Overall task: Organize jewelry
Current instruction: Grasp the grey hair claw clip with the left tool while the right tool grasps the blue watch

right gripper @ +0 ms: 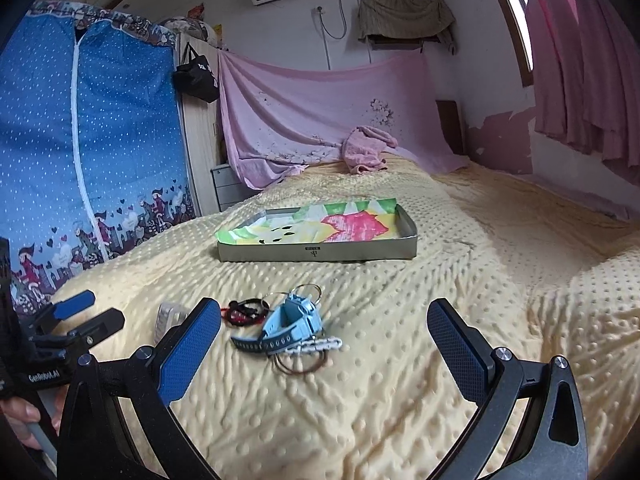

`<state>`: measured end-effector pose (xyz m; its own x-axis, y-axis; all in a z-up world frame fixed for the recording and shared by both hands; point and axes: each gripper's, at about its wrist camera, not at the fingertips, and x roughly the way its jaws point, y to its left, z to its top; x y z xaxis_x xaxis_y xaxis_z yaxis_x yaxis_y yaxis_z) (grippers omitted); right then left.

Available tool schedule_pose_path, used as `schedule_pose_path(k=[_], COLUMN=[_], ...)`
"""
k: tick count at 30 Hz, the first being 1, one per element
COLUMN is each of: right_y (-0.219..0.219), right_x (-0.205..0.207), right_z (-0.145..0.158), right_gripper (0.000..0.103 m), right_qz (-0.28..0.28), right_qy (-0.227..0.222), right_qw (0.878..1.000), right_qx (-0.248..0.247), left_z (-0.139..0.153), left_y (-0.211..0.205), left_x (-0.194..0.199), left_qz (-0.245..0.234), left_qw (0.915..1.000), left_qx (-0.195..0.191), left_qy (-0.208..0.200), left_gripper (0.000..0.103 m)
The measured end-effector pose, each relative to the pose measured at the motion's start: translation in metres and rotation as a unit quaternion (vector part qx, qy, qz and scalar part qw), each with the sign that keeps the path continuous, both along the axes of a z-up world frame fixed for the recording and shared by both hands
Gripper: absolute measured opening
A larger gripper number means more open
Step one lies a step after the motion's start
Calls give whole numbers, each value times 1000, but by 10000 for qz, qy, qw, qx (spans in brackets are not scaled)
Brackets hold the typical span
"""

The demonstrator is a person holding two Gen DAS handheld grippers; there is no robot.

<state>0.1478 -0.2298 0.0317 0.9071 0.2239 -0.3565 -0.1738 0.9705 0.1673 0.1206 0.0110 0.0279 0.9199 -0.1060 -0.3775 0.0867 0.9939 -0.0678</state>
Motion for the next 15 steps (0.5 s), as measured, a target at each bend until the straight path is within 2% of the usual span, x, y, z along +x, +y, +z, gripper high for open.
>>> schedule_pose_path(k=[3,6,9,10,12,15], right_y=[11,25,34,38,43,47], right_x=[22,45,64,70,82,96], right_z=[-6,-14,-25,-29,-38,-47], right_gripper=[100,84,66,58,52,51], right_qz=[153,299,410,394,452,519], right_qy=[109,271,564,683,867,1064], right_qw=[9998,9990,9972,9963,9944,9920], right_qx=[-44,-215,-277,-333,-394,-429], left_z=[-4,-10,-15,-17,-22,-28], left_y=[-3,-3,2,5,9,12], left_x=[11,19,28,30,35,41], left_qz=[-63,-112,-196,-219,-283,-303], left_qw=[9999,9996,9990,9987,9977,9963], left_qx=[108,122,-71,-167,-308,-389], left_qy=[69,211,387,429,536,698], left_gripper=[103,93,70,59,56,54])
